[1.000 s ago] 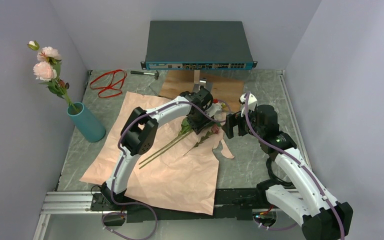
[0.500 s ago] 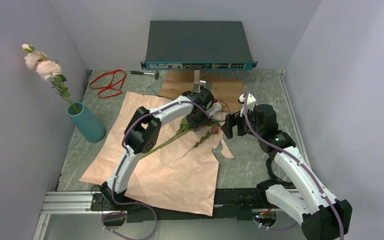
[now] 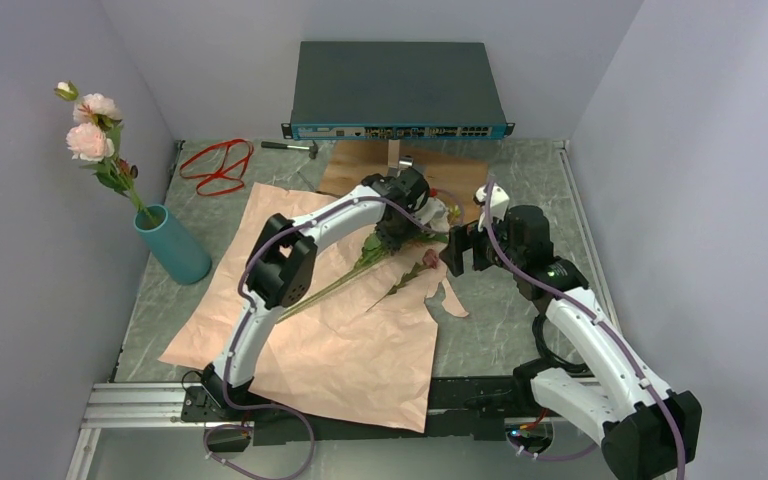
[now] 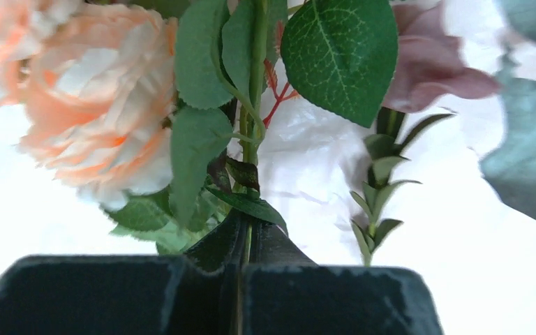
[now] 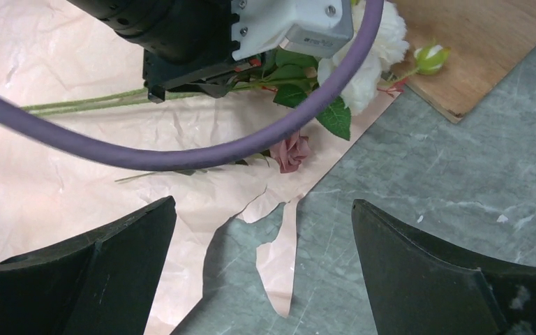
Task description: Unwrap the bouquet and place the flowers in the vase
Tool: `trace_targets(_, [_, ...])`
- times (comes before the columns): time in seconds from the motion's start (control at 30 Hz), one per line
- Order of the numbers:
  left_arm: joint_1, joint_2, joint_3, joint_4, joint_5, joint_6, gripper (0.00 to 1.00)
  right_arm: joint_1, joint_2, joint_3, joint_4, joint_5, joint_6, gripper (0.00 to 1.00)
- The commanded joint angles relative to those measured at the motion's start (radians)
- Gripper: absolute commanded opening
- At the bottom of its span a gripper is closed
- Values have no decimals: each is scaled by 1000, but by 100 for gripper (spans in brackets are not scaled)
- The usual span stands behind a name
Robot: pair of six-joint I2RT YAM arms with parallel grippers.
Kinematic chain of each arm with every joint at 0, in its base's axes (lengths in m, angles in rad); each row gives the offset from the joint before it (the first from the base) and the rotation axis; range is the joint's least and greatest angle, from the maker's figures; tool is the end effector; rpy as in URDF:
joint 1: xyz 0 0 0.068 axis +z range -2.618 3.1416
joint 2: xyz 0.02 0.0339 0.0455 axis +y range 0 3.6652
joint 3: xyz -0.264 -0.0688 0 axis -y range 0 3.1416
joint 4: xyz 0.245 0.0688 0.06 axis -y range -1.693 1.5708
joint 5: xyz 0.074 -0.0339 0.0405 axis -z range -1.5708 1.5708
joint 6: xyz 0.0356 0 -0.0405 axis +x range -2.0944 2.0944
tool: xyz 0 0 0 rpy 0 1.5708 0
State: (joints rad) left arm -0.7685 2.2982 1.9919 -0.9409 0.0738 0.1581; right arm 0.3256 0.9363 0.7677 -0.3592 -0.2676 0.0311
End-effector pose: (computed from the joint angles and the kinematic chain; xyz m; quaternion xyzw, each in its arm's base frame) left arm 0.3447 -0.3369 0.1902 0.4461 0.8796 -0.0831 0.1426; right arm 0.1947 0.0757 0.2896 -0.1918 0.8403 0.2014 0.4654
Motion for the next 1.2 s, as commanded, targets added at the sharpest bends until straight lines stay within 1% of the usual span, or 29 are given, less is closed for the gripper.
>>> trace_targets(0.0, [2,-171,77,14,78,-43,0,-5,-4,75,30,10,34,100])
trace_targets(0.13, [42,-283,42,61,180,-64,0,-5,-19,122,61,22,37,100])
trace_targets(0.17, [55,-320,16,83,222,-71,0,-4,-23,139,70,30,30,100])
trace_targets(0.3, [109,-471,-77,154,317,-73,0,-5,-28,183,87,57,-2,100])
trace_targets(0.37, [140,-534,-109,179,399,-77,0,-4,-28,198,92,60,-5,100])
trace_targets(0.43, [175,-604,-158,222,462,-99,0,-4,-26,206,94,50,-6,100])
trace_targets(0.53, [250,-717,-253,328,543,-169,0,-4,-8,215,82,25,-17,100])
trace_targets(0.67, [343,-842,-309,409,543,-225,0,-3,19,223,68,13,-22,100])
trace_targets(0.77, [388,-924,-287,404,464,-211,0,-3,29,223,69,3,-22,100])
trace_targets(0.83, [434,-976,-275,401,447,-204,0,-3,39,228,69,-3,-22,100])
trace_targets(1.07, [664,-1095,-228,368,411,-219,0,-3,73,251,68,-35,-68,100])
trace_targets(1.13, [754,-1126,-233,387,423,-257,0,-4,85,257,64,-44,-78,100])
trace_targets(1.17, [822,-1142,-237,402,426,-292,0,-4,91,260,61,-48,-81,100])
